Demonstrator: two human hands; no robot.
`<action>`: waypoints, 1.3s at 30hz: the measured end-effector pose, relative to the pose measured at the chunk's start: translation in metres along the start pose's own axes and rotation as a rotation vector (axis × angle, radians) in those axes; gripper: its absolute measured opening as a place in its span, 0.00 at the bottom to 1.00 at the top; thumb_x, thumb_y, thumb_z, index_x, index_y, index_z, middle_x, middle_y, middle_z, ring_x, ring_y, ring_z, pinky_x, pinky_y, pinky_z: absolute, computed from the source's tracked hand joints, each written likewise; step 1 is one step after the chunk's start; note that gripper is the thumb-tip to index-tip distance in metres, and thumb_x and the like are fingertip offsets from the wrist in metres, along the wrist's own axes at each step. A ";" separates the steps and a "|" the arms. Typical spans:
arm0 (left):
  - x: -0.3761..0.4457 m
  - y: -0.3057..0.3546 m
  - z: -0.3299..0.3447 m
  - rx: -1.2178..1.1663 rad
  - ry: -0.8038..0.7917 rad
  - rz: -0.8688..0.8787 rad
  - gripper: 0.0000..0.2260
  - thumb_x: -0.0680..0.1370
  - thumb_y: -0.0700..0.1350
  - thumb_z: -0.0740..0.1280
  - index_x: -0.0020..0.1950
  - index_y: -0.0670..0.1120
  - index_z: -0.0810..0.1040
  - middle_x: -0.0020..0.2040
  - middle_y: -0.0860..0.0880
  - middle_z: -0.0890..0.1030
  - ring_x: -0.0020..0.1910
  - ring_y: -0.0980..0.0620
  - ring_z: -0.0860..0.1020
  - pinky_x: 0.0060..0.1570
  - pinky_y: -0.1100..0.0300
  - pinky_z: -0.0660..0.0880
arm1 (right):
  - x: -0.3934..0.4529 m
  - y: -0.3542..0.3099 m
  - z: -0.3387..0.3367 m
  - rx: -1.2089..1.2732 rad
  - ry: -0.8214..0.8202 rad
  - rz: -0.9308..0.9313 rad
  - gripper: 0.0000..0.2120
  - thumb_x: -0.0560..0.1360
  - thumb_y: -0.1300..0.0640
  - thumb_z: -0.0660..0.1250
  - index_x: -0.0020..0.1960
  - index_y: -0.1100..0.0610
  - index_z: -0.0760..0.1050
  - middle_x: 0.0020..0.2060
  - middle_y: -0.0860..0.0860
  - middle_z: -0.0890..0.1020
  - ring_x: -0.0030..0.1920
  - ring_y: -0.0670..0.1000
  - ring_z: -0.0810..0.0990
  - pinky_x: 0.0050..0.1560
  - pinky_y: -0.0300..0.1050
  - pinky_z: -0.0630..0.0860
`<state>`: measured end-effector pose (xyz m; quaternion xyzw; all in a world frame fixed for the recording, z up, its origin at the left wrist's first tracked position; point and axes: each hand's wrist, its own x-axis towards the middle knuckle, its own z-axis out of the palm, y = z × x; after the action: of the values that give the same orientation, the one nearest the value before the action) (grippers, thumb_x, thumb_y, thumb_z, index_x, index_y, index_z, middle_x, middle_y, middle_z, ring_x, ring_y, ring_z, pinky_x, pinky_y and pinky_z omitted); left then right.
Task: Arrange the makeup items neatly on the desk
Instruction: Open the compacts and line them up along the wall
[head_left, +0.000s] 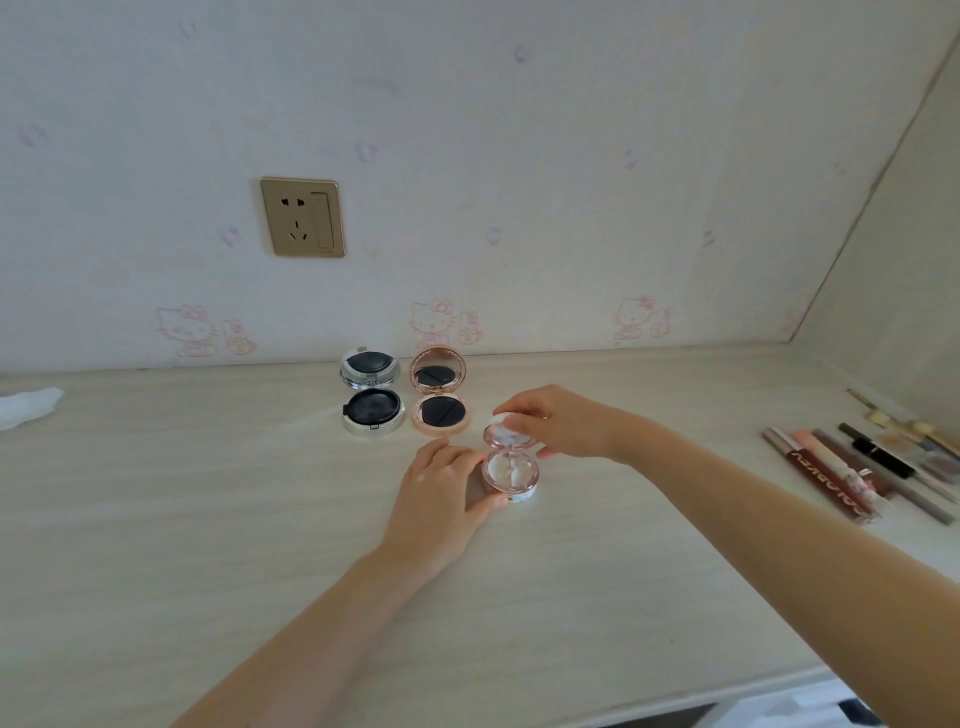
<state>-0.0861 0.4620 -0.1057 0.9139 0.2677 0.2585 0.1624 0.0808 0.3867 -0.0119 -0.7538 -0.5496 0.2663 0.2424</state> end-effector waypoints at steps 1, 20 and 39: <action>0.000 0.000 0.000 -0.003 0.000 -0.001 0.24 0.73 0.58 0.69 0.67 0.52 0.73 0.62 0.56 0.76 0.69 0.53 0.63 0.68 0.60 0.60 | 0.000 0.000 0.000 -0.002 0.003 0.002 0.14 0.80 0.51 0.58 0.63 0.52 0.75 0.51 0.45 0.78 0.54 0.49 0.78 0.50 0.46 0.81; -0.002 0.006 -0.005 -0.241 0.034 -0.077 0.22 0.69 0.56 0.74 0.60 0.50 0.76 0.56 0.55 0.78 0.61 0.56 0.70 0.57 0.63 0.67 | -0.036 0.038 0.039 0.143 0.307 0.084 0.23 0.77 0.62 0.61 0.71 0.52 0.65 0.59 0.46 0.77 0.55 0.46 0.77 0.49 0.36 0.76; 0.036 0.017 -0.011 -0.254 -0.001 -0.053 0.24 0.70 0.51 0.75 0.64 0.49 0.75 0.56 0.50 0.80 0.59 0.50 0.74 0.56 0.52 0.72 | -0.016 0.042 0.045 0.183 0.448 -0.011 0.31 0.70 0.57 0.74 0.69 0.52 0.66 0.52 0.49 0.81 0.55 0.48 0.78 0.57 0.47 0.76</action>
<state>-0.0595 0.4704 -0.0751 0.8787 0.2567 0.2853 0.2839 0.0757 0.3626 -0.0706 -0.7660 -0.4597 0.1398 0.4271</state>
